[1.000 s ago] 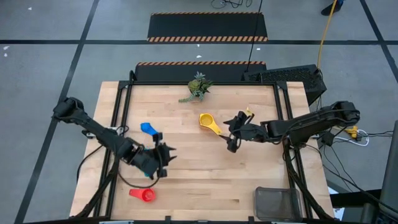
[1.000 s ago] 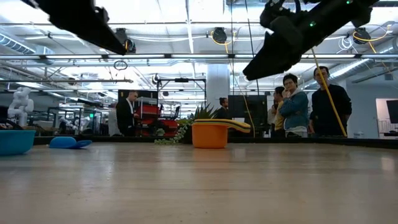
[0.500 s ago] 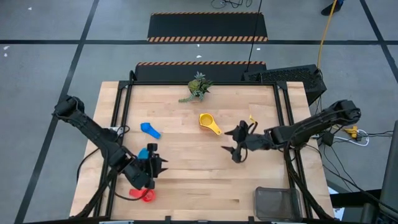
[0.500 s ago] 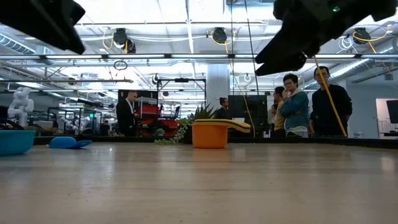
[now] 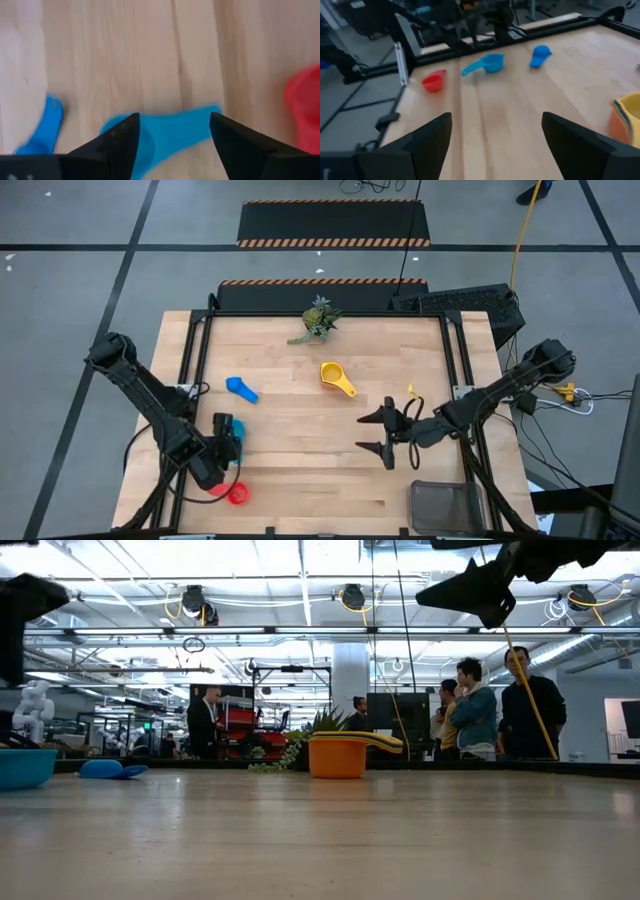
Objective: Nest measuring cups in basket
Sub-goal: Stack the light blue measuring cup on top of the yellow measuring cups
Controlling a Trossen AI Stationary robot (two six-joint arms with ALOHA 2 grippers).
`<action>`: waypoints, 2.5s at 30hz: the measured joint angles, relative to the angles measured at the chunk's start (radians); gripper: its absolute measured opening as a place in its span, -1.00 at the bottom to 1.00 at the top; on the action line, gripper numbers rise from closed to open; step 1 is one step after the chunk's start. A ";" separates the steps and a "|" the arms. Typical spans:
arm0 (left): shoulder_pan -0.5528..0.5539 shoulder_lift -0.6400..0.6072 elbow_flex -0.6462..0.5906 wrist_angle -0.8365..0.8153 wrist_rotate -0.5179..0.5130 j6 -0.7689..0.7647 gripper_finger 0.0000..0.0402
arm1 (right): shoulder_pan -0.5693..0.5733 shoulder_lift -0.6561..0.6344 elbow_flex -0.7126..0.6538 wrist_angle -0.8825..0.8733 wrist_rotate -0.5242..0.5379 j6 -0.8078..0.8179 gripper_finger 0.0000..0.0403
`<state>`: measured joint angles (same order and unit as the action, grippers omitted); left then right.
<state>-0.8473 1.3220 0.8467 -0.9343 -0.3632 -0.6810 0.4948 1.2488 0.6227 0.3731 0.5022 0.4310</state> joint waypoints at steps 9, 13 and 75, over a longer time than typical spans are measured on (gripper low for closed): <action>-0.002 0.000 -0.024 -0.075 0.128 0.038 0.22 | 0.005 0.041 0.000 0.051 -0.001 -0.011 0.49; -0.002 0.000 -0.074 -0.072 0.128 0.048 0.22 | 0.005 0.040 0.000 0.068 -0.002 -0.038 0.49; 0.297 0.000 -0.023 0.084 -0.126 0.113 -0.95 | 0.058 0.293 0.315 -0.032 0.244 -0.710 0.49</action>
<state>-0.5508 1.3216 0.8232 -0.8502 -0.4895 -0.5676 0.5526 1.5421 0.9380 0.3407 0.7459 -0.2785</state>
